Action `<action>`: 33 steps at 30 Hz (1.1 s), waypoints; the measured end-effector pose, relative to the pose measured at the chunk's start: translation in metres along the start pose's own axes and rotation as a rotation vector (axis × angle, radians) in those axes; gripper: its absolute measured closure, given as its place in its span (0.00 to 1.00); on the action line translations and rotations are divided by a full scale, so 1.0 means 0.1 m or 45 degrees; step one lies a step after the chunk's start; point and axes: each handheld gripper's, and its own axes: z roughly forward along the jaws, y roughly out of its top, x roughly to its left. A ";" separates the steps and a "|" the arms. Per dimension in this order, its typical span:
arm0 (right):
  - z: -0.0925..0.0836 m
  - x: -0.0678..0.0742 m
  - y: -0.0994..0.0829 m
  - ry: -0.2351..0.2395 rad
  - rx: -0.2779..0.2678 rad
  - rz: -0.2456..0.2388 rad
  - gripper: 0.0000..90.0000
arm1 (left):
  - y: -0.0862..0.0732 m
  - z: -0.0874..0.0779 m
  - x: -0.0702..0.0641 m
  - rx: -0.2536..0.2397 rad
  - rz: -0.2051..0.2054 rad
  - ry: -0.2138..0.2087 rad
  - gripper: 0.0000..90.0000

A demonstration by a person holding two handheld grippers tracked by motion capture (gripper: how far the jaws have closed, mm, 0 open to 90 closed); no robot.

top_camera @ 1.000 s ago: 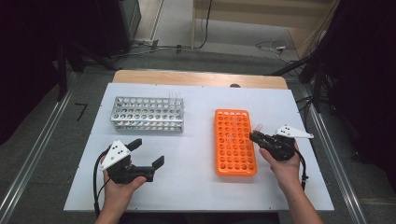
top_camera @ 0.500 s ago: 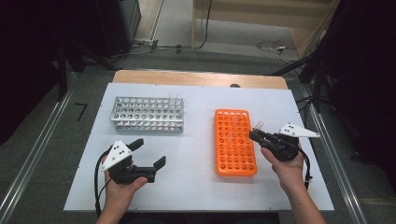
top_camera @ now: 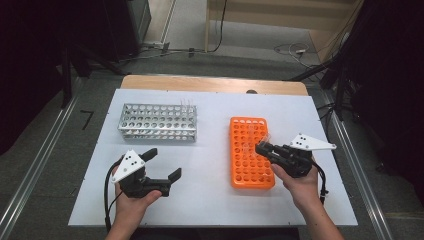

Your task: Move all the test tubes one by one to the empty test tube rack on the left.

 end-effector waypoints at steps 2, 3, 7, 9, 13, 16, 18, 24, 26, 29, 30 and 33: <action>0.03 0.06 0.01 0.017 0.004 -0.017 0.82 | 0.01 0.01 -0.02 0.002 0.002 -0.007 0.00; 0.04 0.09 0.01 0.025 0.006 -0.023 0.82 | 0.01 0.01 -0.03 0.003 0.004 -0.008 0.00; 0.09 0.20 0.01 0.063 0.016 -0.038 0.82 | 0.02 0.03 -0.07 0.008 0.013 -0.020 0.00; 0.12 0.25 0.01 0.084 0.020 -0.034 0.82 | 0.02 0.04 -0.08 0.008 0.015 -0.026 0.00; 0.18 0.33 0.00 0.117 0.032 -0.043 0.82 | 0.04 0.06 -0.12 0.009 0.018 -0.037 0.00; 0.22 0.40 -0.01 0.137 0.045 -0.051 0.82 | 0.04 0.08 -0.15 0.009 0.021 -0.054 0.00; 0.25 0.44 -0.02 0.153 0.052 -0.056 0.82 | 0.05 0.10 -0.18 0.010 0.022 -0.066 0.00; 0.36 0.58 -0.06 0.197 0.086 -0.083 0.82 | 0.06 0.14 -0.24 0.009 0.019 -0.106 0.00; 0.39 0.63 -0.08 0.209 0.099 -0.093 0.82 | 0.07 0.14 -0.26 0.011 0.024 -0.119 0.01; 0.45 0.70 -0.10 0.230 0.115 -0.104 0.82 | 0.08 0.16 -0.30 0.013 0.025 -0.139 0.01; 0.46 0.72 -0.10 0.234 0.118 -0.104 0.82 | 0.08 0.17 -0.31 0.010 0.027 -0.148 0.01; 0.51 0.79 -0.12 0.254 0.131 -0.118 0.82 | 0.09 0.19 -0.35 0.016 0.034 -0.172 0.03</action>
